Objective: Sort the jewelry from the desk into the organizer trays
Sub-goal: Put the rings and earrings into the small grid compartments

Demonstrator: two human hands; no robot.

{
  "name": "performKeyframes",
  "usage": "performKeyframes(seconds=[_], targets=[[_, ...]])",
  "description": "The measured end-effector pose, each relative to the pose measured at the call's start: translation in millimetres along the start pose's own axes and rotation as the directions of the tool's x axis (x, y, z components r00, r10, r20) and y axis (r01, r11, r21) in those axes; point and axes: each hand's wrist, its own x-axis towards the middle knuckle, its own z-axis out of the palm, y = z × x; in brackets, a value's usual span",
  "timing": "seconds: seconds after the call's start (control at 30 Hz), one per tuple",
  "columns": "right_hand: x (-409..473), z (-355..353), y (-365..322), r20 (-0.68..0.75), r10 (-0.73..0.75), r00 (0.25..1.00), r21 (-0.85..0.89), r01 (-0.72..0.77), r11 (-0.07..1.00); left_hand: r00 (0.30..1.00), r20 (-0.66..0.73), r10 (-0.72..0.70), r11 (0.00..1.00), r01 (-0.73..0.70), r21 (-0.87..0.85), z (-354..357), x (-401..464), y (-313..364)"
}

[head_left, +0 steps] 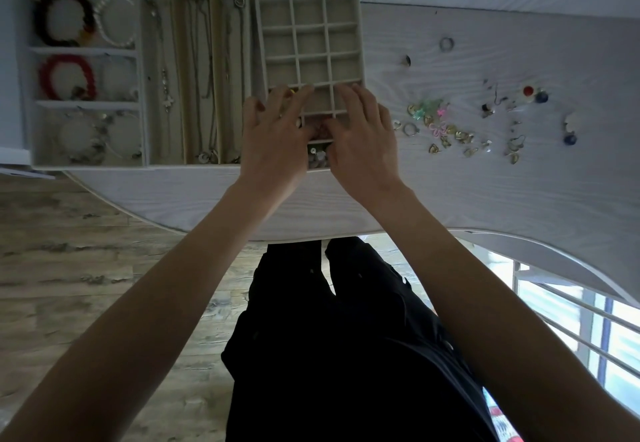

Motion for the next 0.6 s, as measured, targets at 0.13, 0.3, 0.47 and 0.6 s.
performKeyframes(seconds=[0.13, 0.3, 0.47, 0.6], targets=[[3.7, 1.3, -3.1, -0.006, 0.0, 1.0, -0.015, 0.0, 1.0, 1.0, -0.023, 0.007, 0.999, -0.008, -0.049, -0.6, 1.0, -1.6], [-1.8, -5.3, 3.0, -0.078, 0.017, 0.997, 0.11, -0.008, 0.994, 1.0, -0.015, -0.002, 0.994, 0.0, -0.108, -0.8, -1.5, -2.3], [-20.2, -19.2, 29.1, -0.224, 0.18, 0.958, 0.417, -0.073, 0.906, 0.984, -0.173, -0.05, 0.947, -0.008, -0.32, -1.7, -0.8, -1.8], [-47.6, -32.7, 58.7, -0.181, 0.352, 0.918, 0.506, -0.22, 0.834, 0.972, -0.23, -0.055, 0.829, -0.084, -0.552, -12.8, 1.4, 23.7]])
